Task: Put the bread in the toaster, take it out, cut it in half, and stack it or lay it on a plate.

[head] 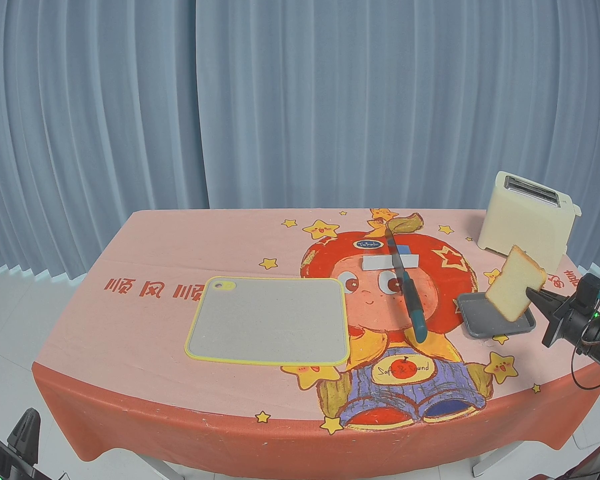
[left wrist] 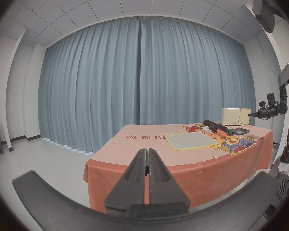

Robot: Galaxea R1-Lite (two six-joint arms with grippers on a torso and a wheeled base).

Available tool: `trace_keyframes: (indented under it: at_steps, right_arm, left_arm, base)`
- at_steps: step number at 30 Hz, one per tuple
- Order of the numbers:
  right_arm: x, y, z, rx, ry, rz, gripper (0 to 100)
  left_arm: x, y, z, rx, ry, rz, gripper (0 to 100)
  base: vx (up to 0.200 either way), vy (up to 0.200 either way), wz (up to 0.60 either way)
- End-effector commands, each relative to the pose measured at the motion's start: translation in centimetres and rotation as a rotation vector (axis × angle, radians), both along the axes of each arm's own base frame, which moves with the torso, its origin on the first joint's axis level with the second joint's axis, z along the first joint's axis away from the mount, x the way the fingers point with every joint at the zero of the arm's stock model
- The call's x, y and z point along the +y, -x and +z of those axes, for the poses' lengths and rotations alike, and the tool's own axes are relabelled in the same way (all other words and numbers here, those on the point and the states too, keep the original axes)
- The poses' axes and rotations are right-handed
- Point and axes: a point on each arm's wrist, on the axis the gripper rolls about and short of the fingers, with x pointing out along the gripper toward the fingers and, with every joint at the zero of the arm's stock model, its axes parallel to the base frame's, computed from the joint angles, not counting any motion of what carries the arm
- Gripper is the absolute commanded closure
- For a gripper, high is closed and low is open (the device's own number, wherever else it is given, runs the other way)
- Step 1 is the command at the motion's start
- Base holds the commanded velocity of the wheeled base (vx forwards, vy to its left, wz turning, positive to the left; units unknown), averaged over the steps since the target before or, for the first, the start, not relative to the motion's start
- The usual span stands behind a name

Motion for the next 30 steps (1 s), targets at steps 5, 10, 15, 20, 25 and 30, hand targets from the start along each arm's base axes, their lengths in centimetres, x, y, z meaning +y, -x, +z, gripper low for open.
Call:
trace_keyframes:
  at_steps: [5,10,15,20,25,30]
  right_arm:
    - [-0.04,-0.03,0.03,-0.002,0.0,-0.002,100]
    - [-0.04,-0.02,0.06,-0.003,0.0,-0.002,100]
    - [-0.04,0.01,0.03,-0.002,0.0,-0.002,100]
    - [-0.04,0.0,0.0,0.0,0.0,-0.002,100]
    - [-0.06,-0.15,0.14,-0.008,0.002,-0.002,100]
    - [-0.06,-0.13,0.17,-0.01,0.002,-0.002,100]
  left_arm:
    - [0.0,-0.13,-0.49,0.018,0.0,0.001,100]
    - [0.0,-0.13,-0.49,0.018,0.0,0.0,100]
    - [0.0,-0.13,-0.49,0.018,0.0,0.0,100]
    - [0.0,-0.13,-0.49,0.018,0.0,0.001,100]
    - [0.0,-0.13,-0.49,0.018,0.0,0.0,100]
    - [0.0,-0.13,-0.49,0.018,0.0,0.001,100]
  base:
    - [0.0,-0.2,0.0]
    - [0.0,-0.2,0.0]
    - [0.0,-0.2,0.0]
    - [0.0,-0.2,0.0]
    - [0.0,-0.2,0.0]
    - [0.0,-0.2,0.0]
